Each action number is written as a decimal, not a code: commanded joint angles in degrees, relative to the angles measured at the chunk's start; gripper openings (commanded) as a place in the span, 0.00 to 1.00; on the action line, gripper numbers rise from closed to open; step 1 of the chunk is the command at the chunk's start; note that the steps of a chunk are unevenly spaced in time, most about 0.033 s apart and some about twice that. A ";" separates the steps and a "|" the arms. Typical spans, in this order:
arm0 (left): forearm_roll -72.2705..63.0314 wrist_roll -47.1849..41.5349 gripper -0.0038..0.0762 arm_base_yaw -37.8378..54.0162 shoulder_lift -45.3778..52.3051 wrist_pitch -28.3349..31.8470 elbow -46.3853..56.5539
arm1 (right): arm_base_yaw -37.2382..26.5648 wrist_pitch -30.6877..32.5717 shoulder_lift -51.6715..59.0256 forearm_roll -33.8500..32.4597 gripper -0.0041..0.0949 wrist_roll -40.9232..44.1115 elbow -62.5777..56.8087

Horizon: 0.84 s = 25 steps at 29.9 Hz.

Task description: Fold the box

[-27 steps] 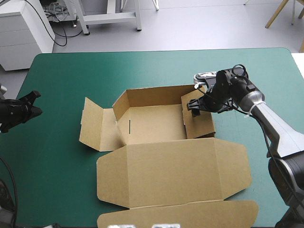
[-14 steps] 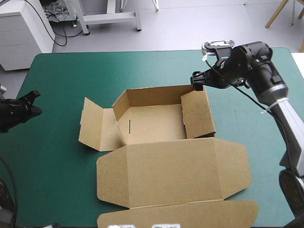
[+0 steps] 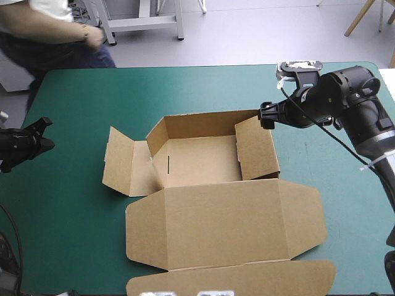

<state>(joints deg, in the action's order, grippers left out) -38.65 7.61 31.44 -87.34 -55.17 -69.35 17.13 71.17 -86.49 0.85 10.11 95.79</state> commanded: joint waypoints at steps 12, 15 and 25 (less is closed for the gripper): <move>-2.13 -0.59 0.04 0.09 2.33 0.68 -1.46 | -0.12 -5.85 -11.04 -0.07 0.97 -2.12 -5.01; -2.13 -0.59 0.04 0.09 2.33 1.06 -1.46 | -0.12 -5.96 -12.89 0.68 0.97 -2.73 -5.01; -2.13 -0.59 0.04 0.09 2.33 1.42 -1.46 | -0.12 -6.10 -16.32 2.58 0.91 -4.20 -5.01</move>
<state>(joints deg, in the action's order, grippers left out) -38.42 7.21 31.48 -87.34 -54.89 -69.35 17.18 65.61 -104.94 3.19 6.73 89.26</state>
